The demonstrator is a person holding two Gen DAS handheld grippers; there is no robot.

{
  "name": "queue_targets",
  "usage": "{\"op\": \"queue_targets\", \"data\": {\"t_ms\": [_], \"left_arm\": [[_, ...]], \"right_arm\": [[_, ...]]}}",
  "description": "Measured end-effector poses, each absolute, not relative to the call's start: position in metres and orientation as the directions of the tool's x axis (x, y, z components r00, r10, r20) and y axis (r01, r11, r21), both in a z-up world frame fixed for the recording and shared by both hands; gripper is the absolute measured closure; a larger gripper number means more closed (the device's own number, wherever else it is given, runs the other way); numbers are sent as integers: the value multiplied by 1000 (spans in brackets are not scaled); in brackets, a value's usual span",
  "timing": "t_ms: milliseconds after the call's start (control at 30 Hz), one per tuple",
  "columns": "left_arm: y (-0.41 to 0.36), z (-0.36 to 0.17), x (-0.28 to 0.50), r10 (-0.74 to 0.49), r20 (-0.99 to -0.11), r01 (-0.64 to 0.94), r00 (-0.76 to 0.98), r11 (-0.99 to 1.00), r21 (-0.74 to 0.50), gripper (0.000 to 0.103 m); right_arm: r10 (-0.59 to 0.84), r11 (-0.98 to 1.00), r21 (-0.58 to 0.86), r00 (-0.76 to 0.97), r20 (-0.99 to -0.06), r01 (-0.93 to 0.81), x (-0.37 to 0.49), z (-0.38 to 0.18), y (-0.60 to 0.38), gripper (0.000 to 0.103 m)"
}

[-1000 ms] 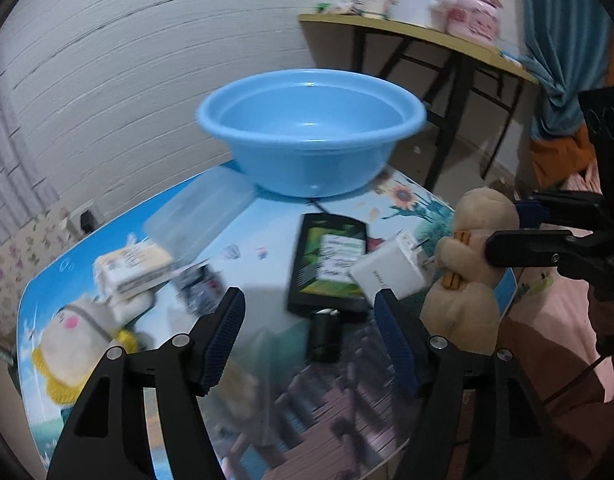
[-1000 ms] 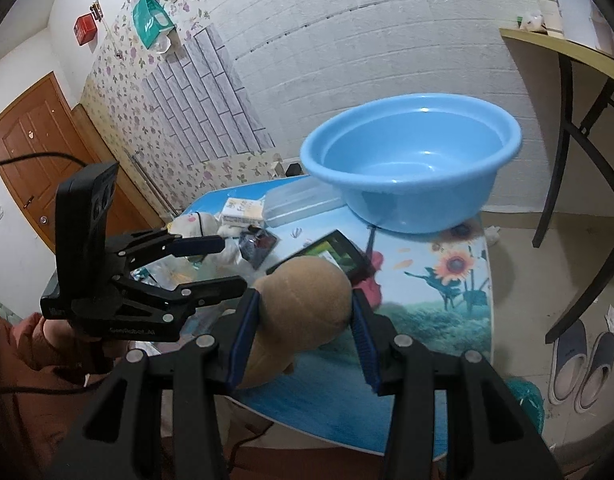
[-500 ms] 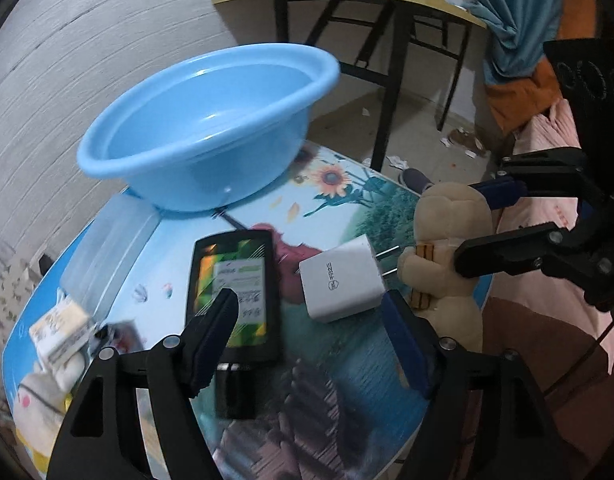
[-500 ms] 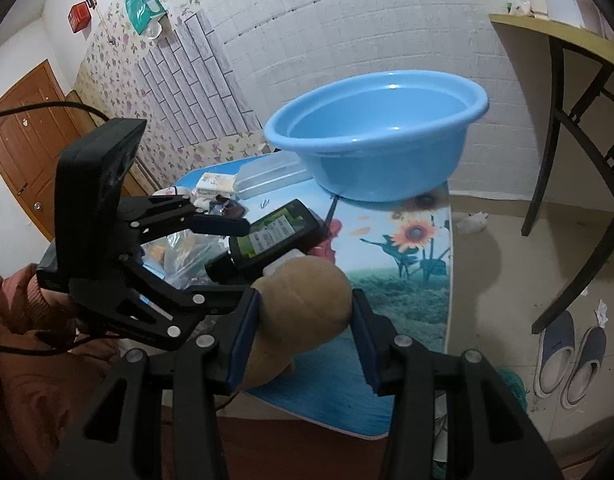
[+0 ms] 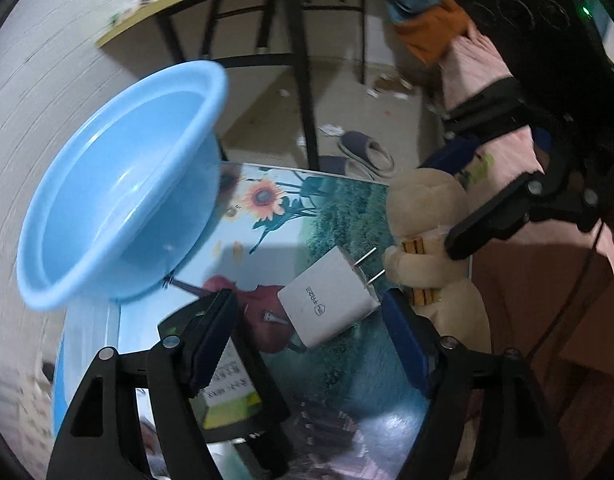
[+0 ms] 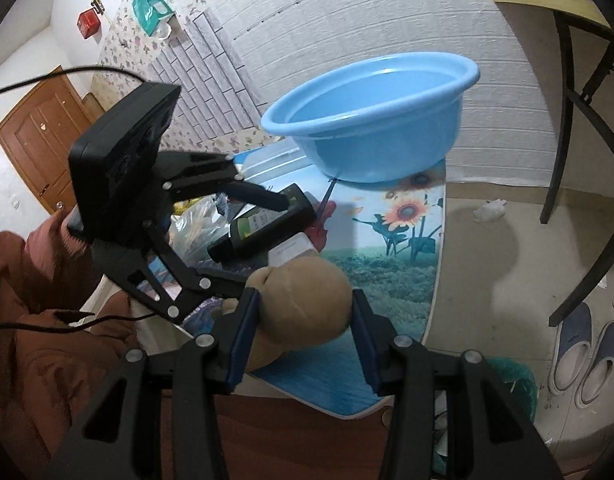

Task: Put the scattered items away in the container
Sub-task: 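Grasp the white charger plug with the left tool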

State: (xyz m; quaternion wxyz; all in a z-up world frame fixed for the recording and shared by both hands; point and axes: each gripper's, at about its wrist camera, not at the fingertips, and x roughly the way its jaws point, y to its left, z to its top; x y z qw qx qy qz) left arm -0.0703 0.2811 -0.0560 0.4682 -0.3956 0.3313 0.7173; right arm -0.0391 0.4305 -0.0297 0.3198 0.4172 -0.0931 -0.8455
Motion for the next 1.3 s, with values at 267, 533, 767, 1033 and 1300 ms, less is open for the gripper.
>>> {"op": "queue_targets", "data": {"t_ms": [267,533,767,1033,1300], "left_arm": [[285,-59,-63,361,-909,-965,-209,-227,132,31],[301,-66,-70,352,-916,-973,-194,-185,135,31],[299,-65,-71,378,-918,-986,-124,-149,72,48],[279,-62,-63,424,-898,-976,-118,-216,27,57],[265,-67,-55,444,-883,-946,-153,-324,1,59]], "right_arm": [[-640,-757,435,-419,-644,488,-39,-32,438,59],[-643,-753,435,-409,-648,494,-45,-34,443,59],[-638,-757,429,-415,-649,493,-45,-33,445,59],[-625,-771,424,-435,-649,475,-44,-31,450,59],[-594,-798,419,-450,-667,433,-45,-30,451,59]]}}
